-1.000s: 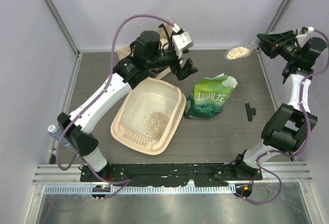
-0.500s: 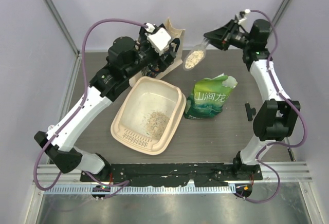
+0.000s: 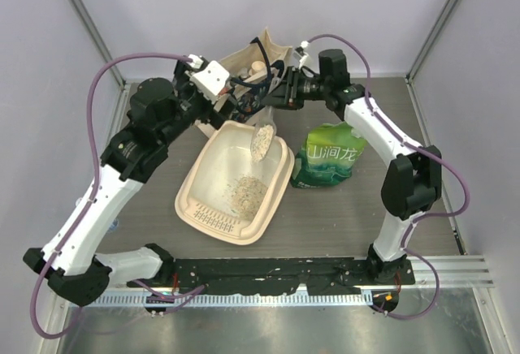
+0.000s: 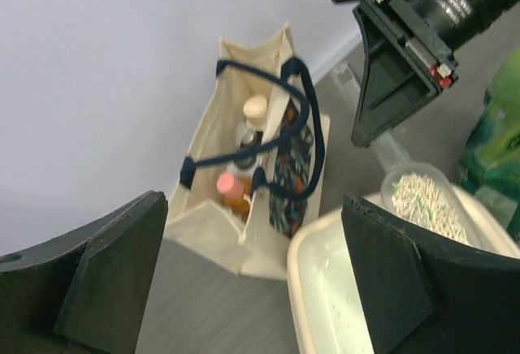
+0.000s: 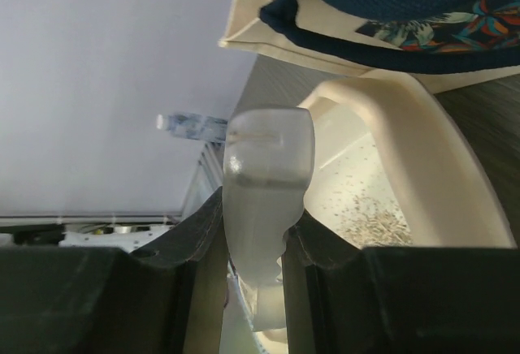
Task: Fill the litter box with clean litter
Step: Pour the cat litter into the litter box.
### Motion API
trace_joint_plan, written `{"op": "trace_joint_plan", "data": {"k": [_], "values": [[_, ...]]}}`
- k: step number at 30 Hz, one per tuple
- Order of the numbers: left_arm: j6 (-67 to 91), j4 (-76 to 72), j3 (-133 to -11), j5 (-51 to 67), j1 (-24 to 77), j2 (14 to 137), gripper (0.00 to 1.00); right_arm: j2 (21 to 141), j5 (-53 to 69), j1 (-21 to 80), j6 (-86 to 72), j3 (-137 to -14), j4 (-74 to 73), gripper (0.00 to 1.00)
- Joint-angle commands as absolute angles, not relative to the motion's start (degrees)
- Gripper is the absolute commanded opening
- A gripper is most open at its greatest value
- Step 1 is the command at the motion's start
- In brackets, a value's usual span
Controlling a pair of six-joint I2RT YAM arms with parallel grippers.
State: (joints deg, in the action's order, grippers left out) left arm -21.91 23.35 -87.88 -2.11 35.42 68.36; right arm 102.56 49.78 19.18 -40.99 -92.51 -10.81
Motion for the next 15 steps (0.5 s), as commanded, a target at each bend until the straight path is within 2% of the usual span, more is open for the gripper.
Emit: {"op": "trace_joint_plan", "data": {"k": [1, 5, 15], "values": [[-22.67, 35.39, -83.95, -2.72, 32.70, 65.13, 0.92, 103.79, 42.38, 23.46, -27.19, -98.34, -18.19, 0.01], [-21.62, 36.83, -79.28, -1.94, 30.41, 61.79, 0.91, 106.34, 38.33, 28.56, -21.80, -101.42, -20.92, 0.01], [-19.51, 36.47, -77.61, -1.58, 29.27, 60.12, 0.89, 113.55, 29.90, 35.33, -9.62, -111.70, -24.86, 0.01]]}}
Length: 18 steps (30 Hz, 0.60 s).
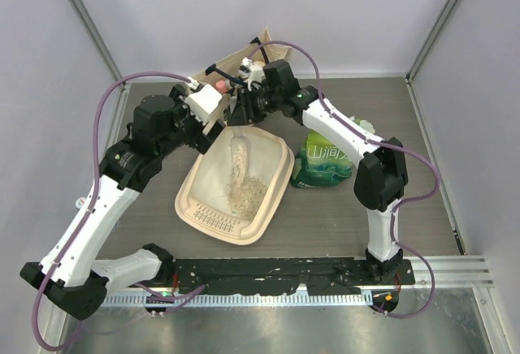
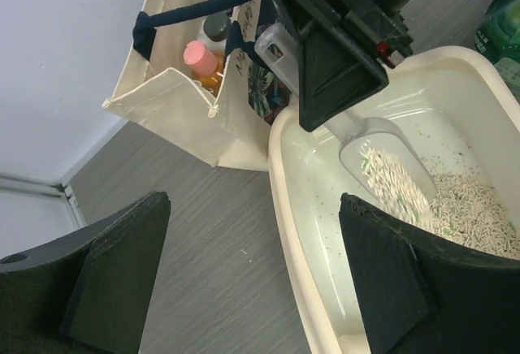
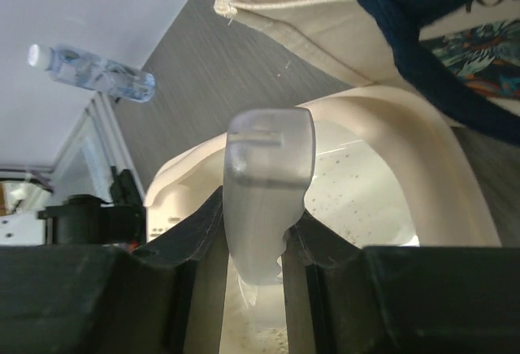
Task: Fill the litter box with clean litter
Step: Pour the cat litter into the litter box, then adjust the litter box at the center of the board.
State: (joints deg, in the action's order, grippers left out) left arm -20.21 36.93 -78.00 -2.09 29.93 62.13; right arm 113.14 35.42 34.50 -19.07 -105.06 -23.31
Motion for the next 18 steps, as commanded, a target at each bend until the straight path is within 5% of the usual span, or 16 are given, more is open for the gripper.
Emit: {"op": "trace_joint_plan", "data": {"k": [1, 10, 18], "values": [[-19.86, 36.56, -77.26, -1.58, 29.27, 60.12, 0.89, 113.82, 29.27, 35.68, -7.41, -114.06, -25.40, 0.01], [-19.69, 40.78, -77.78, -2.29, 27.78, 61.87, 0.89, 105.57, 20.23, 39.37, 12.19, -105.30, -15.12, 0.01], [-20.66, 49.55, -77.96, -1.84, 27.51, 67.39, 0.92, 93.97, 14.25, 37.89, 9.41, -97.39, -8.97, 0.01]]}}
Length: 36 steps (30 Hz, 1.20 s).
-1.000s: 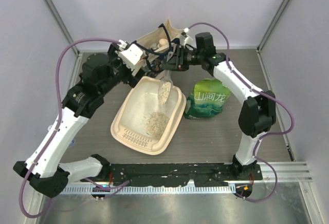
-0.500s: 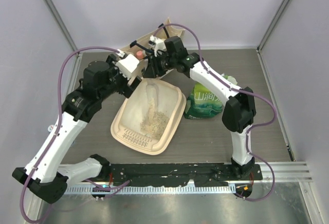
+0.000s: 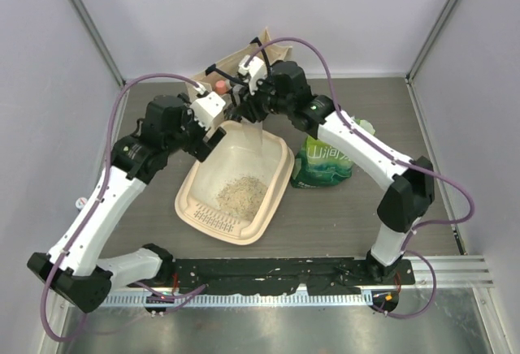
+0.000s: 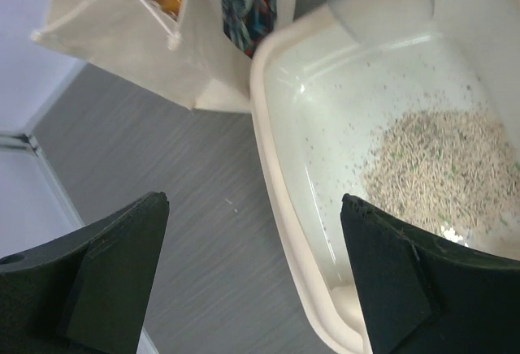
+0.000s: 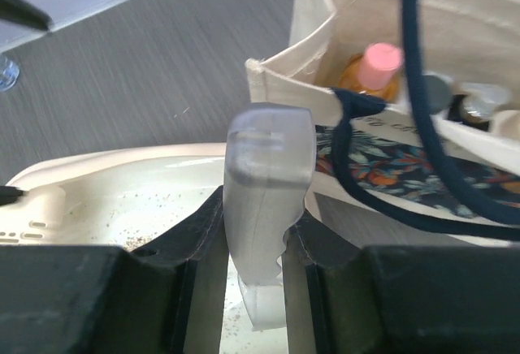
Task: Fill the litter box with clean litter
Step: Adjust the litter box at the center of the board.
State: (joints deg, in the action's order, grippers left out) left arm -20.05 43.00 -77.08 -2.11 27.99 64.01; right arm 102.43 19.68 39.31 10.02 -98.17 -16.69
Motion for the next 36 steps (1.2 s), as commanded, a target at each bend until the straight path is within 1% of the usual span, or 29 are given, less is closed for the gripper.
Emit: {"op": "trace_joint_plan", "data": {"k": [1, 5, 7, 8, 10, 11, 13, 14, 16, 17, 19, 20, 22, 23, 25, 27, 31, 32, 33, 34, 36], "values": [[-20.22, 50.44, -77.87, -2.28, 27.51, 68.28, 0.92, 91.43, 13.63, 36.66, 8.36, -97.30, -8.79, 0.01], [-17.93, 54.91, -77.43, -3.43, 26.55, 73.82, 0.87, 85.70, 12.48, 32.70, 2.31, -98.43, -8.70, 0.01], [-16.10, 55.54, -76.99, -3.43, 25.93, 77.06, 0.81, 83.07, 12.92, 31.12, 0.88, -99.49, -9.05, 0.01], [-15.13, 55.98, -77.60, -3.78, 25.32, 78.21, 0.76, 82.27, 13.01, 29.90, 0.44, -99.84, -10.01, 0.01], [-11.89, 56.60, -78.83, -4.04, 24.53, 82.15, 0.72, 80.95, 12.83, 29.27, 0.70, -100.28, -10.98, 0.01], [-10.91, 57.47, -80.49, -3.96, 23.56, 83.74, 0.67, 79.73, 12.66, 29.01, 1.14, -100.20, -11.68, 0.01], [-9.06, 58.53, -82.08, -3.61, 22.77, 86.47, 0.62, 78.49, 12.22, 28.92, 2.02, -99.23, -11.78, 0.01], [-7.75, 60.10, -84.09, -3.26, 22.24, 89.70, 0.57, 77.79, 12.04, 28.65, 2.20, -98.79, -11.78, 0.01], [-6.86, 61.26, -85.60, -2.90, 22.06, 92.19, 0.50, 77.43, 12.13, 28.22, 2.11, -98.00, -12.04, 0.01], [-5.99, 61.35, -85.78, -2.73, 21.80, 93.07, 0.42, 77.26, 12.13, 28.04, 2.11, -97.74, -12.13, 0.01], [-5.80, 61.00, -84.91, -2.90, 21.80, 92.46, 0.32, 76.99, 12.22, 27.42, 2.28, -97.38, -12.30, 0.01], [-5.71, 61.34, -83.68, -3.07, 21.62, 92.03, 0.19, 76.82, 12.22, 27.25, 2.46, -97.30, -12.57, 0.01], [-4.66, 62.40, -82.80, -3.69, 21.45, 89.92, 0.04, 76.29, 12.13, 26.81, 3.25, -97.21, -12.92, 0.01], [-4.05, 63.19, -81.49, -3.87, 20.92, 88.61, 0.00, 76.20, 11.95, 26.63, 3.51, -97.03, -13.09, 0.01], [-2.11, 63.11, -80.34, -3.78, 20.66, 85.18, 0.00, 75.76, 11.78, 26.11, 3.95, -96.59, -13.18, 0.01], [-0.71, 61.62, -80.77, -4.83, 20.04, 85.25, 0.00, 76.02, 11.60, 25.67, 4.13, -96.50, -13.01, 0.01], [2.45, 61.60, -89.10, -4.74, 17.15, 95.86, 0.00, 77.86, 11.86, 25.14, 3.69, -97.47, -12.74, 0.01], [3.07, 61.96, -90.51, -4.75, 16.70, 95.80, 0.00, 78.05, 12.04, 25.05, 3.43, -97.91, -12.92, 0.01], [4.12, 62.31, -89.83, -4.57, 16.26, 94.67, 0.00, 78.05, 12.22, 25.05, 3.43, -97.91, -12.92, 0.01], [6.57, 63.53, -86.00, -0.31, 15.48, 89.87, 0.00, 77.96, 12.30, 25.05, 3.43, -97.91, -13.35, 0.01], [9.83, 64.51, -79.75, 5.60, 15.47, 84.23, 0.00, 77.70, 12.22, 25.05, 3.78, -97.82, -13.80, 0.01]]}}
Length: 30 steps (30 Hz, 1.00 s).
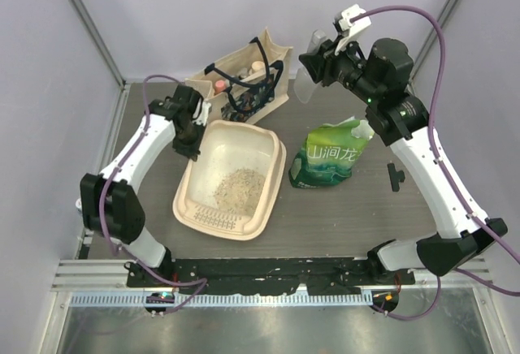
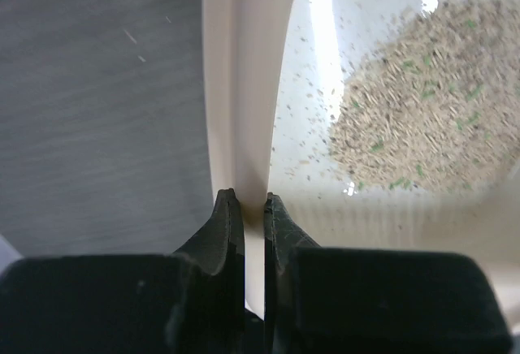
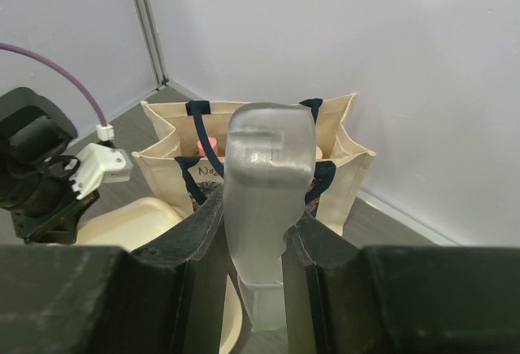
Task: Fill the litter box with clean litter
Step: Adjust the litter box at the center of the board.
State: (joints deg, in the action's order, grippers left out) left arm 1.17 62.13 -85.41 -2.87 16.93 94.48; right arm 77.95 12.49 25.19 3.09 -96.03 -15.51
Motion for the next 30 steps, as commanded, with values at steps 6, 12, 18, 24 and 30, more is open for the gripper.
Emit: {"op": "trace_joint_plan", "data": {"k": [6, 12, 18, 24, 30], "values": [[10.55, 61.08, -86.63, 6.67, 10.91, 93.32, 0.00, 78.83, 11.25, 24.44, 5.36, -98.61, -14.59, 0.01], [14.76, 63.11, -71.03, 14.94, 17.39, 78.68, 0.00, 79.45, 10.55, 22.15, 4.13, -98.97, -15.82, 0.01], [14.68, 60.55, -78.13, 14.41, 12.66, 88.24, 0.00, 81.03, 11.25, 15.04, 0.09, -100.10, -15.47, 0.01], [13.80, 59.24, -76.55, 19.60, 12.57, 85.52, 0.55, 82.27, 11.69, 6.34, -0.28, -103.01, -15.64, 0.01], [9.68, 62.92, -79.37, 19.68, 12.66, 83.59, 0.68, 82.97, 9.40, -6.40, 2.29, -100.99, -18.19, 0.01]]}}
